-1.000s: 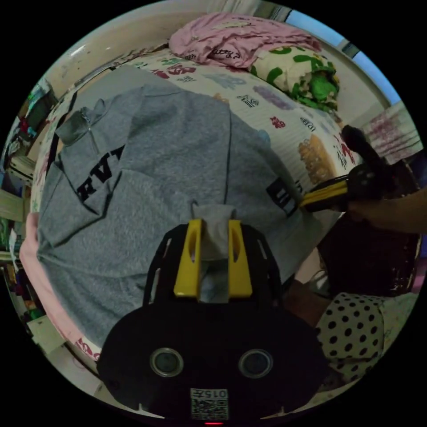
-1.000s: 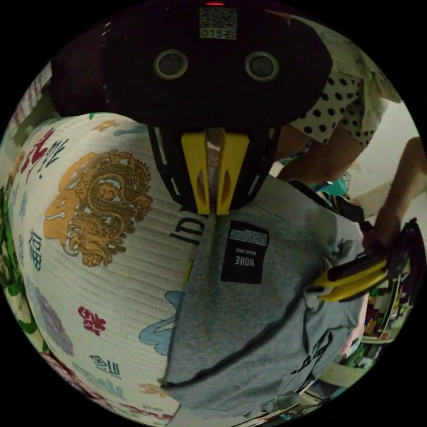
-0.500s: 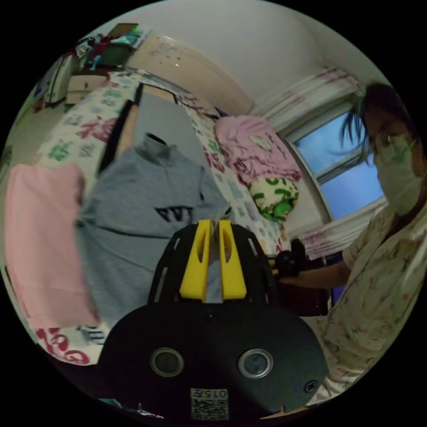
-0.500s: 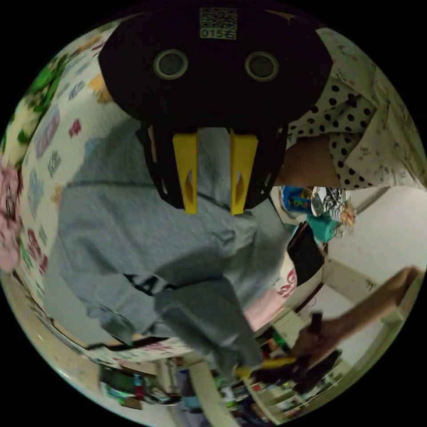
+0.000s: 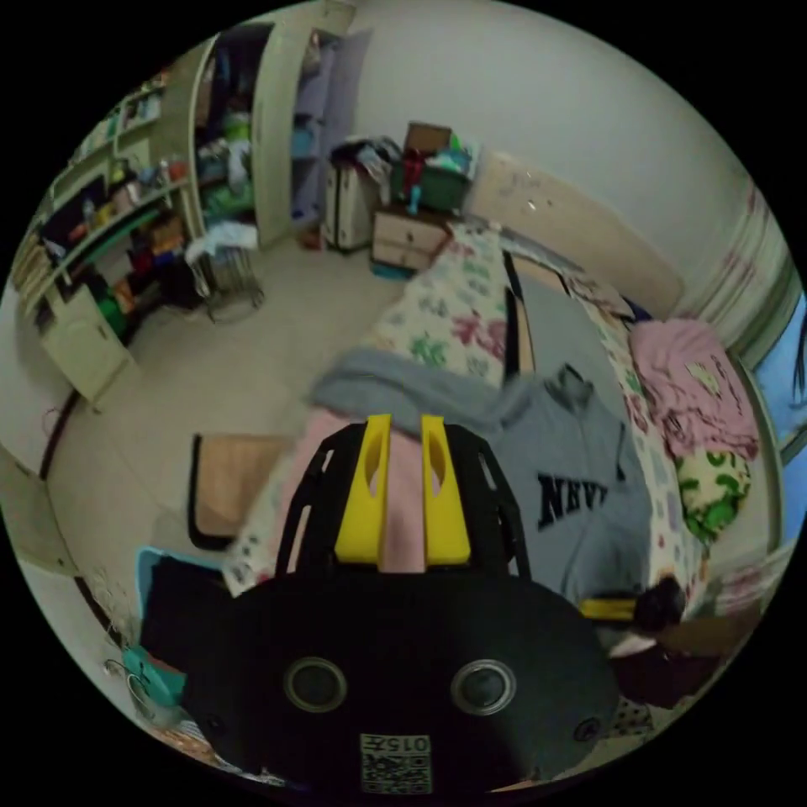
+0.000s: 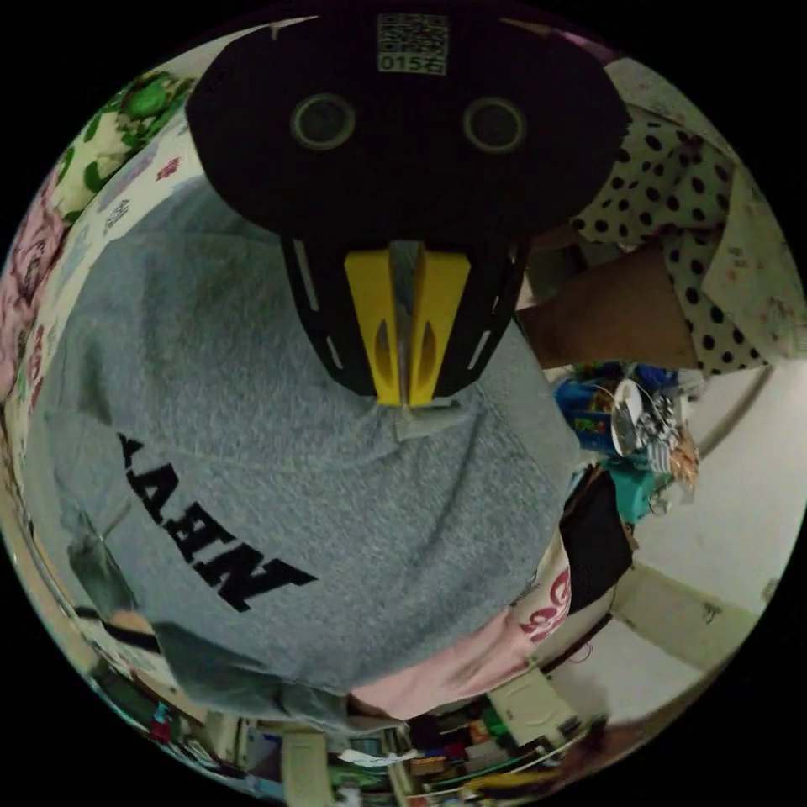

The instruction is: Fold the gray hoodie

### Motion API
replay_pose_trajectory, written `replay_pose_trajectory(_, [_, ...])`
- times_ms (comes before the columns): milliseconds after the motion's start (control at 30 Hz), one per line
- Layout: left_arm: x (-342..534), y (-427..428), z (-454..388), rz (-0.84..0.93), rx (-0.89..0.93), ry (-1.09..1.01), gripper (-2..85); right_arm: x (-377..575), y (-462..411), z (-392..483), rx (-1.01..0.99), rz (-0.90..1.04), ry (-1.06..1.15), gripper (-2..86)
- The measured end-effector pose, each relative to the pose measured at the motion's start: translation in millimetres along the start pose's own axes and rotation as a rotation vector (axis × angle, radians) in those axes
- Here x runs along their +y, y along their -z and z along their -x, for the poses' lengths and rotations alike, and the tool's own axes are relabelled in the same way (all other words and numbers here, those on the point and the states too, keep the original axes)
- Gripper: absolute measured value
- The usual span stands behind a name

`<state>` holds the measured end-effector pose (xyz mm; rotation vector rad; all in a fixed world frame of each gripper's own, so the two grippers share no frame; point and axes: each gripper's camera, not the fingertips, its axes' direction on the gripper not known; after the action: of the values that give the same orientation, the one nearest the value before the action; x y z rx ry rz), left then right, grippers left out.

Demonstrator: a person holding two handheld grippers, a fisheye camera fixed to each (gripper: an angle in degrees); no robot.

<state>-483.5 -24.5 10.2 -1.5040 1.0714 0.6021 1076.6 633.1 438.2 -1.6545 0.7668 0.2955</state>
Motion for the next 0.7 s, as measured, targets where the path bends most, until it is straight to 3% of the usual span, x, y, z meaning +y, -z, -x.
replay_pose_trajectory(100, [79, -75, -16, 0.228, 0.145, 0.024, 7.0, 25, 36, -47, -0.147, -0.086, -0.244, 0.7])
replay_pose_trajectory(167, [134, -117, -24, 0.374, 0.203, 0.043, 7.9, 54, 72, -84, -0.139, -0.152, -0.403, 0.6])
replay_pose_trajectory(267, [177, -146, -18, 0.491, 0.241, 0.077, 8.3, 128, 152, -155, 0.147, -0.226, -0.655, 1.2])
replay_pose_trajectory(333, [194, -156, -8, 0.519, 0.266, 0.115, 8.5, 197, 221, -208, 0.485, -0.281, -0.938, 2.5])
replay_pose_trajectory(433, [208, -173, 4, 0.566, 0.265, 0.136, 10.0, 252, 282, -228, 0.796, -0.358, -1.157, 7.5])
replay_pose_trajectory(467, [210, -179, 4, 0.582, 0.254, 0.12, 11.0, 260, 287, -228, 0.78, -0.393, -1.174, 8.5])
replay_pose_trajectory(567, [214, -193, 1, 0.612, 0.245, 0.085, 13.1, 281, 265, -231, 0.484, -0.471, -1.172, 10.4])
replay_pose_trajectory(700, [221, -212, -12, 0.637, 0.301, 0.039, 14.6, 277, 149, -234, -0.069, -0.246, -1.154, 12.5])
